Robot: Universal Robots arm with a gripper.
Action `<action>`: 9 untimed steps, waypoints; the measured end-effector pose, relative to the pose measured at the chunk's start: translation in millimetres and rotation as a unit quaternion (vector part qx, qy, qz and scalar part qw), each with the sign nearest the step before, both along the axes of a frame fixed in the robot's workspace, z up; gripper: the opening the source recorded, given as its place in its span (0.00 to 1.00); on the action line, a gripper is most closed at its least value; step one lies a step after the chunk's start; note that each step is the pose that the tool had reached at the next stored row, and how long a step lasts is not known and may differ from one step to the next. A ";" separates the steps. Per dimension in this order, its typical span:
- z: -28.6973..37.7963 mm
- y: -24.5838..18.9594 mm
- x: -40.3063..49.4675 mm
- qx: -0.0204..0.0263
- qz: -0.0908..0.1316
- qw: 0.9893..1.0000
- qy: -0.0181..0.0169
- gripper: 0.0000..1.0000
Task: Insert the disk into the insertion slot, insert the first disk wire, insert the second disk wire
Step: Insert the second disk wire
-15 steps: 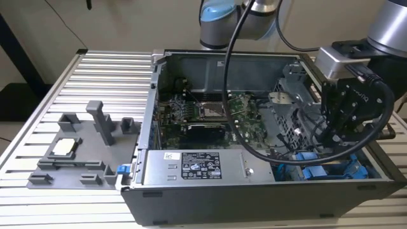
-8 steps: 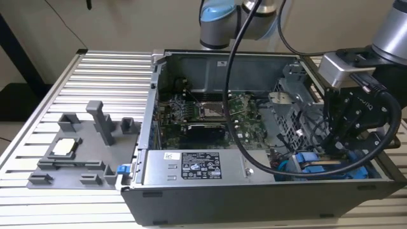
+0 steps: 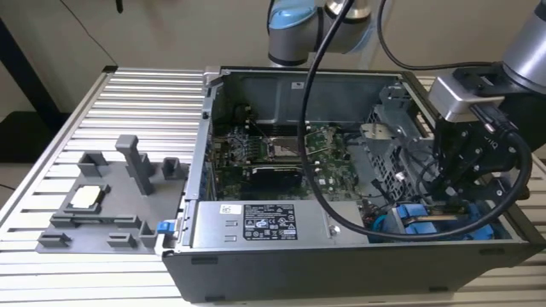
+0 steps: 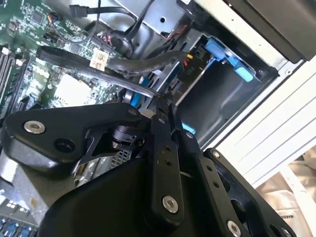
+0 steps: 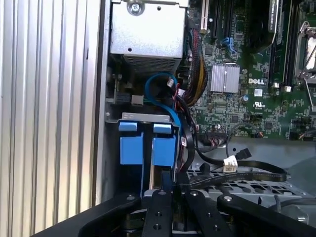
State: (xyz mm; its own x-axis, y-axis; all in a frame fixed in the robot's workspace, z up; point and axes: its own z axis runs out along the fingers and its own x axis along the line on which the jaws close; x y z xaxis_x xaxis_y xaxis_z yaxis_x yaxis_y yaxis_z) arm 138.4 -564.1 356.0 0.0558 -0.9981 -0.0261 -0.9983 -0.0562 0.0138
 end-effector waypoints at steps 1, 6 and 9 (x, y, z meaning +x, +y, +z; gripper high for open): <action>-0.2 -0.7 1.0 0.000 0.000 1.000 0.001 0.16; -2.6 -3.7 4.1 0.000 -0.001 1.000 0.004 0.16; -4.4 -4.8 6.1 0.000 -0.002 1.000 0.005 0.16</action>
